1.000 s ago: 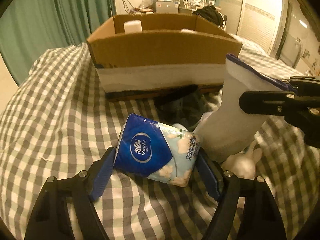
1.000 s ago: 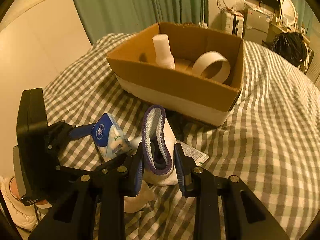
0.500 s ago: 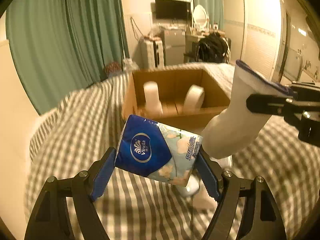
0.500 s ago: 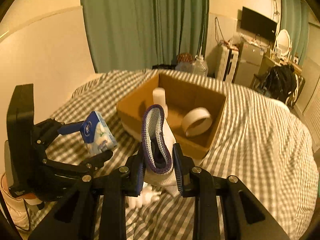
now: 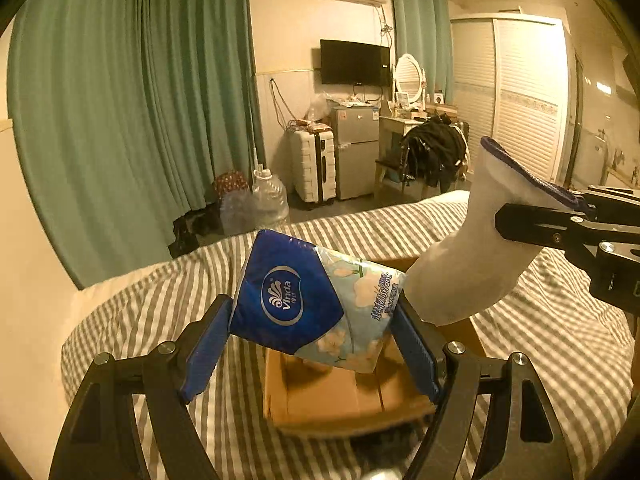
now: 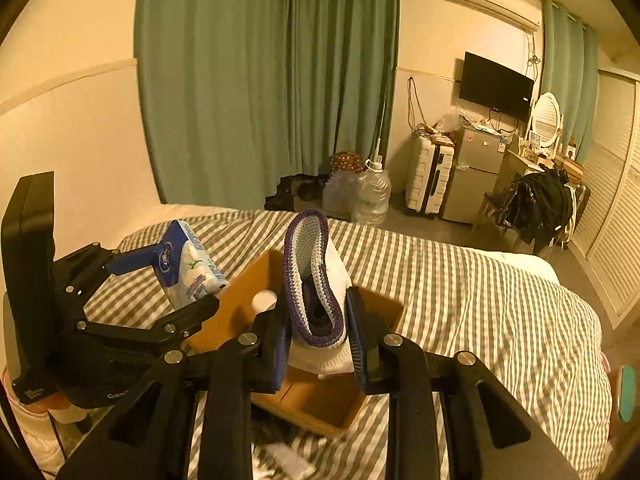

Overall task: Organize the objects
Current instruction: 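Lower sock and tissue pack into the box and open both tools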

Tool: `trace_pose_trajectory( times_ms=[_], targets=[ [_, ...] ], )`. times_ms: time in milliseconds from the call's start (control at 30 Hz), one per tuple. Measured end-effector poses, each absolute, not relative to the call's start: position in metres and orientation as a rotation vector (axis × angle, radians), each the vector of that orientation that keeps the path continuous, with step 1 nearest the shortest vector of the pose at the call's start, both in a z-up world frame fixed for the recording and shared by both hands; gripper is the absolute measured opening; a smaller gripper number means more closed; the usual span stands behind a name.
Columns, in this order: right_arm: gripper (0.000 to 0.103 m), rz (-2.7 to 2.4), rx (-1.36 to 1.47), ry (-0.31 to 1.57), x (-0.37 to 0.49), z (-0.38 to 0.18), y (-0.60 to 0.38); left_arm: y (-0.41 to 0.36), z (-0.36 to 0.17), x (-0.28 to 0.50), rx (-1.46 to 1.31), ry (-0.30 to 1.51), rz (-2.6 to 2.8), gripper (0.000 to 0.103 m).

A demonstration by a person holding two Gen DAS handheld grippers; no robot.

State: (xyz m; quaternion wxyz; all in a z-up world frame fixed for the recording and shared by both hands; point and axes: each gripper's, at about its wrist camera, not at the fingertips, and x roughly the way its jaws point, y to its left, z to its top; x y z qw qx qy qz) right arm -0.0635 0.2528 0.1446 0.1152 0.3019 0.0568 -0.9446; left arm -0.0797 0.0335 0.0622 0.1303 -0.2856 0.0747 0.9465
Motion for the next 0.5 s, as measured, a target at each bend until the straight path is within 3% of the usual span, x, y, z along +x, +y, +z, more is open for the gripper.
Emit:
trace_pose_trajectory(
  times_ms=[233, 500],
  targets=[
    [0.025, -2.763, 0.953, 0.178, -0.129, 0.131, 0.251, 0.036, 0.04, -0.122, -0.912, 0.22, 2.714, 0.081],
    [0.025, -2.691, 1.116, 0.163, -0.172, 0.071, 0.254, 0.041, -0.007, -0.142, -1.042, 0.245, 2.655, 0.081]
  ],
)
